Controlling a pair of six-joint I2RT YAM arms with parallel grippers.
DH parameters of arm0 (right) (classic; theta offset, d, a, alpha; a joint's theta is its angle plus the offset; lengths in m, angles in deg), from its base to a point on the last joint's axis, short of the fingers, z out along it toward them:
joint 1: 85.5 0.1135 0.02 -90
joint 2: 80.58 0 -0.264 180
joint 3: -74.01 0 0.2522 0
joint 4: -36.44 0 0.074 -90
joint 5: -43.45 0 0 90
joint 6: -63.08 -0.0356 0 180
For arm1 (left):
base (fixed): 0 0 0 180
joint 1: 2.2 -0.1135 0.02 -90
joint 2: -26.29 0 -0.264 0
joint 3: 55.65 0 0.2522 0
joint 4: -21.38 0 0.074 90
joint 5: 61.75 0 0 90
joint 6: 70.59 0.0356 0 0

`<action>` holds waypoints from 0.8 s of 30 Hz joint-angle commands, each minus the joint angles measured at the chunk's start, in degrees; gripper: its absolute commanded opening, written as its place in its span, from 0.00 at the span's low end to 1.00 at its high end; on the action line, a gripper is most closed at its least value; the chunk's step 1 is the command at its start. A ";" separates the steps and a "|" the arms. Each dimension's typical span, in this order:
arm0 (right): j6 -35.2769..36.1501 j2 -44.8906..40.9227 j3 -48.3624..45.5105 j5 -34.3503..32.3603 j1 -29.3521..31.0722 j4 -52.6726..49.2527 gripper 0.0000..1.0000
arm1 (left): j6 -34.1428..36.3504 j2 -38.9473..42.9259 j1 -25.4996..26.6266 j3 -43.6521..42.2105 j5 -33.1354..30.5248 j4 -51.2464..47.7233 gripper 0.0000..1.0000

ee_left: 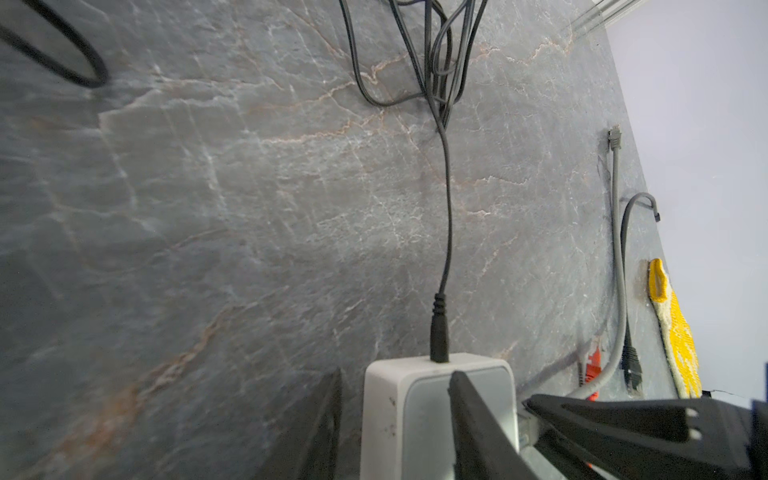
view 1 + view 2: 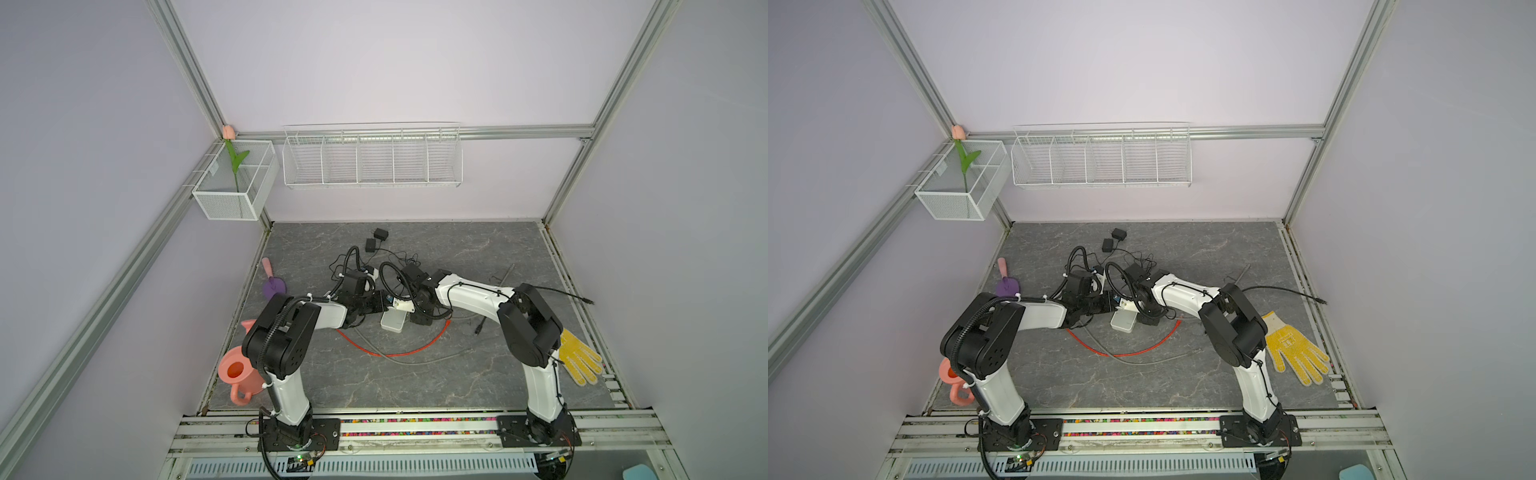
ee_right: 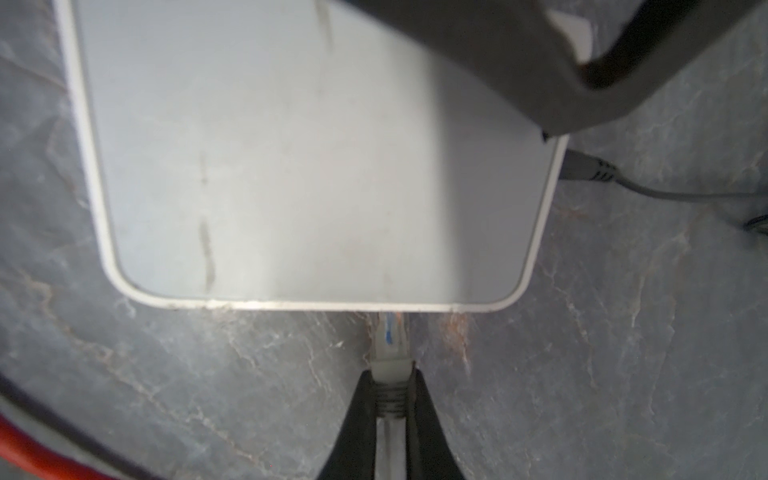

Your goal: Insert the plug into the switch port

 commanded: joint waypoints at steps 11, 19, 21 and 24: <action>-8.32 0.97 -0.26 6.14 0.49 13.08 0.07 | 0.15 -1.53 2.93 -1.63 4.94 -1.32 0.43; -7.36 -0.50 -1.39 3.32 0.58 13.97 0.07 | 0.64 -1.59 3.01 -2.02 4.55 -1.73 0.43; -7.12 -1.07 -1.78 2.92 0.57 14.21 0.07 | 0.81 -1.56 3.03 -2.07 4.49 -1.96 0.43; -6.74 -1.74 -2.10 2.81 0.54 14.46 0.07 | 1.10 -1.57 3.01 -2.01 4.18 -2.35 0.43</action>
